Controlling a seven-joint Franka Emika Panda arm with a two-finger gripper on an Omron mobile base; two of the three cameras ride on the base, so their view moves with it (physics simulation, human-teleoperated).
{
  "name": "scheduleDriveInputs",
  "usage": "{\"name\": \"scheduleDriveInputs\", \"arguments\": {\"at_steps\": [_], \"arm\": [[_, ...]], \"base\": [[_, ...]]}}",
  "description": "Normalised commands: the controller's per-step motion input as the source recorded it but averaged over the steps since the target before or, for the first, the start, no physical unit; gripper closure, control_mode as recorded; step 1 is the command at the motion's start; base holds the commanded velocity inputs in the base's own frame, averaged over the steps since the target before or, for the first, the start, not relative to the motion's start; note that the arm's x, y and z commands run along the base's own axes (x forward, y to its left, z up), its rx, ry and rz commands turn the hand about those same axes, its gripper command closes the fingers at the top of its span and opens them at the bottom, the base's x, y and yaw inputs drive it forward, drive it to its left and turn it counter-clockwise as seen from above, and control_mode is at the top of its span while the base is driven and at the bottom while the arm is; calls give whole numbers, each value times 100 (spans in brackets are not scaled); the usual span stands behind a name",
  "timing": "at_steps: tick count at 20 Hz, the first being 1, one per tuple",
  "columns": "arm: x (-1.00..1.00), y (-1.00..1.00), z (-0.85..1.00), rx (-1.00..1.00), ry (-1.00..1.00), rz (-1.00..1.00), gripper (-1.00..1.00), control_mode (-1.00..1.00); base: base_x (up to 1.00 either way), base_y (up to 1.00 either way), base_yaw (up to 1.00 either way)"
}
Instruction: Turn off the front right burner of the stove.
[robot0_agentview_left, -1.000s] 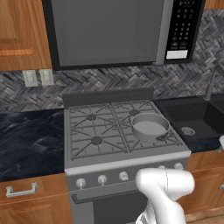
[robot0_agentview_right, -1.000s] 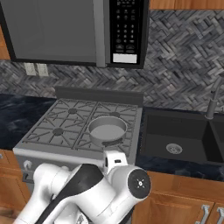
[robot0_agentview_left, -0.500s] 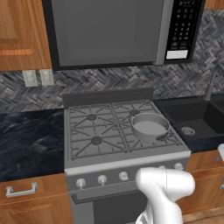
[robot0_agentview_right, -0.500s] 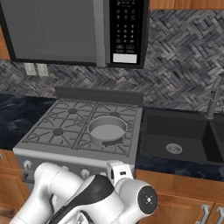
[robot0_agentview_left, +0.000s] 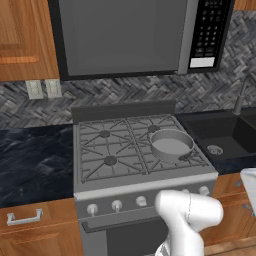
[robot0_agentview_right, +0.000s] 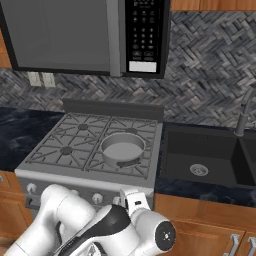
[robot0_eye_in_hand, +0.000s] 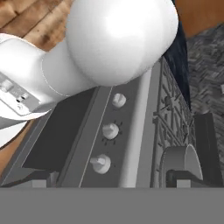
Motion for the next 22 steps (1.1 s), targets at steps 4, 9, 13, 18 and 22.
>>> {"name": "scheduleDriveInputs", "arguments": {"at_steps": [4,9,13,18,22], "arm": [[26,21,-27,-1,-22,2,-100,-100],[15,11,-20,-6,-26,4,-100,-100],[3,0,-11,-7,-29,5,-100,-100],[3,0,-13,-6,-21,4,-100,-100],[8,0,-9,-1,-9,2,-100,-100]], "base": [[0,0,0],[0,0,0],[0,0,0],[0,0,0],[0,0,0]]}}
